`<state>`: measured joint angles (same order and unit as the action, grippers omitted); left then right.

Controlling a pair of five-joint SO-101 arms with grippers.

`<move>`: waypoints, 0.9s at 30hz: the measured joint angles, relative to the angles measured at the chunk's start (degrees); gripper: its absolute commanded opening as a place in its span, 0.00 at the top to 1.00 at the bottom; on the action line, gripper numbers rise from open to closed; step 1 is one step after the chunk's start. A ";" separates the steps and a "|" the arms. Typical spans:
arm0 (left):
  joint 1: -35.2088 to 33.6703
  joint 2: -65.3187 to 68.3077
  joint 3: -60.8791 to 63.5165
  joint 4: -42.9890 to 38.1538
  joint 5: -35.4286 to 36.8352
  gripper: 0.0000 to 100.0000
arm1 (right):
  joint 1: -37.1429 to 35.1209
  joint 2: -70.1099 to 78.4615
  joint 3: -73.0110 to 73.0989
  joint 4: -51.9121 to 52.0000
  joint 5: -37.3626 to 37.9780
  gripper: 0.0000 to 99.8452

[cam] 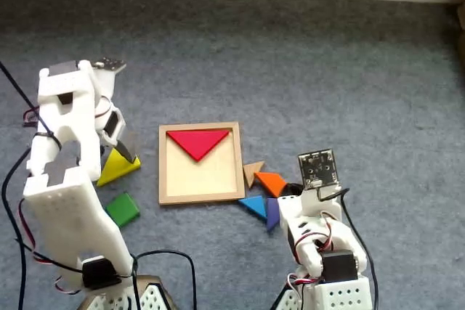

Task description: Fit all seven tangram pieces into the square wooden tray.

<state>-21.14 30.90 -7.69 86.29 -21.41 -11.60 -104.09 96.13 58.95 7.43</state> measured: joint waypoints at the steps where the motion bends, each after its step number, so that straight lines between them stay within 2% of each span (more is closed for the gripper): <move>1: 0.00 0.35 1.05 -0.88 -0.53 0.77 | 0.00 0.00 0.00 0.00 0.00 0.98; 9: 0.35 0.88 1.49 -1.49 -1.23 0.77 | 0.00 0.00 0.00 0.00 0.00 0.98; 13: 3.25 1.41 1.41 0.79 -0.97 0.77 | 0.00 0.00 0.00 0.00 0.00 0.98; 18: 7.91 1.93 2.11 1.05 4.22 0.77 | 0.00 0.00 0.00 0.00 0.00 0.98; 27: 14.68 1.93 2.11 1.67 8.62 0.96 | 0.00 0.00 0.00 0.00 0.00 0.98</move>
<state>-6.46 32.84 -5.58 87.96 -12.79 -11.60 -104.09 96.13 58.95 7.43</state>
